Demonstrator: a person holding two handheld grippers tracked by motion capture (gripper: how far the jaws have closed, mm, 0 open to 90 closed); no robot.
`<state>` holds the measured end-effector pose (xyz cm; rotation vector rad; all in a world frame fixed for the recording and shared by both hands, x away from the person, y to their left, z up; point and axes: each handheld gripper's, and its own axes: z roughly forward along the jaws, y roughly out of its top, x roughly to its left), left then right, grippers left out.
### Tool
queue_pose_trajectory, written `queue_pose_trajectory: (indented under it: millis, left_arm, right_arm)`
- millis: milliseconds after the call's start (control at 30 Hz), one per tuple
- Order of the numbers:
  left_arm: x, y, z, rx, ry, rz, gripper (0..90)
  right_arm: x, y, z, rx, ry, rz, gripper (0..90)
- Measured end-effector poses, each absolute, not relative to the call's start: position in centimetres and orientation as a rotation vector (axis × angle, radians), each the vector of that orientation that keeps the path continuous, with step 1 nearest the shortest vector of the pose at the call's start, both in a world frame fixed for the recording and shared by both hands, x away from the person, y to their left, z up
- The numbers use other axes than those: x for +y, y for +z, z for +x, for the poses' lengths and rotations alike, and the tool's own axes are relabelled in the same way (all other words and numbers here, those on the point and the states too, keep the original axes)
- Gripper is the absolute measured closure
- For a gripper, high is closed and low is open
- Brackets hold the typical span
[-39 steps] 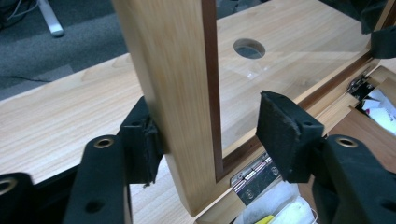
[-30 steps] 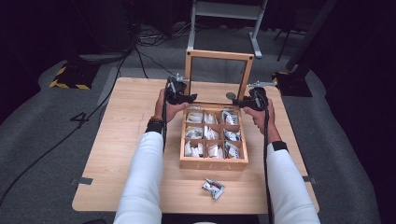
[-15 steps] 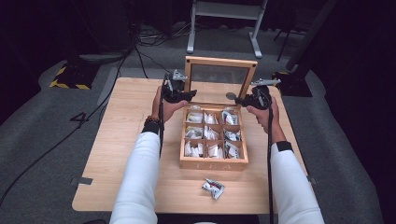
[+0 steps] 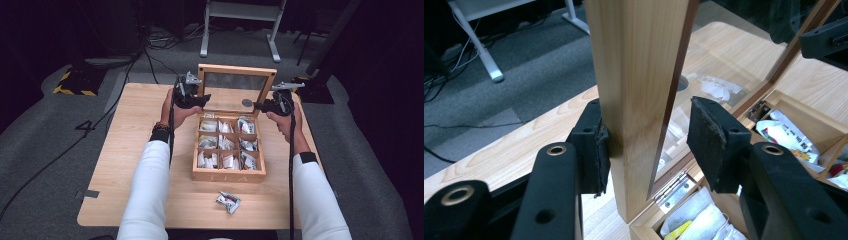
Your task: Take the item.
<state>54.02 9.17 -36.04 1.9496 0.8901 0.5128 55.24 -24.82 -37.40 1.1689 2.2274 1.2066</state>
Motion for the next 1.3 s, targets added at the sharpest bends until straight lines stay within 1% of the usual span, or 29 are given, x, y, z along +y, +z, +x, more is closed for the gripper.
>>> queue_pose_trajectory:
  millis: [33, 233, 600, 800, 1300]
  left_arm:
    - [9.2, -35.7, 53.8, 0.888, 0.526, 1.926, 53.8]
    - [9.3, -35.0, 53.4, 0.891, 0.535, 1.935, 54.4]
    - [9.5, -34.6, 52.0, 0.887, 0.539, 1.918, 54.9]
    - [9.3, -34.2, 51.4, 0.879, 0.561, 1.943, 55.1]
    - [9.8, -33.7, 49.9, 0.840, 0.547, 1.933, 56.0]
  right_arm:
    - [-25.0, -37.1, 55.1, 2.214, 1.226, 1.174, 58.8]
    - [-25.4, -36.0, 54.6, 2.202, 1.227, 1.162, 62.9]
    - [-25.5, -35.4, 53.6, 2.201, 1.245, 1.132, 62.1]
    - [-25.5, -35.4, 53.1, 2.194, 1.247, 1.118, 61.7]
    - [-25.6, -34.8, 51.8, 2.205, 1.238, 1.059, 61.5]
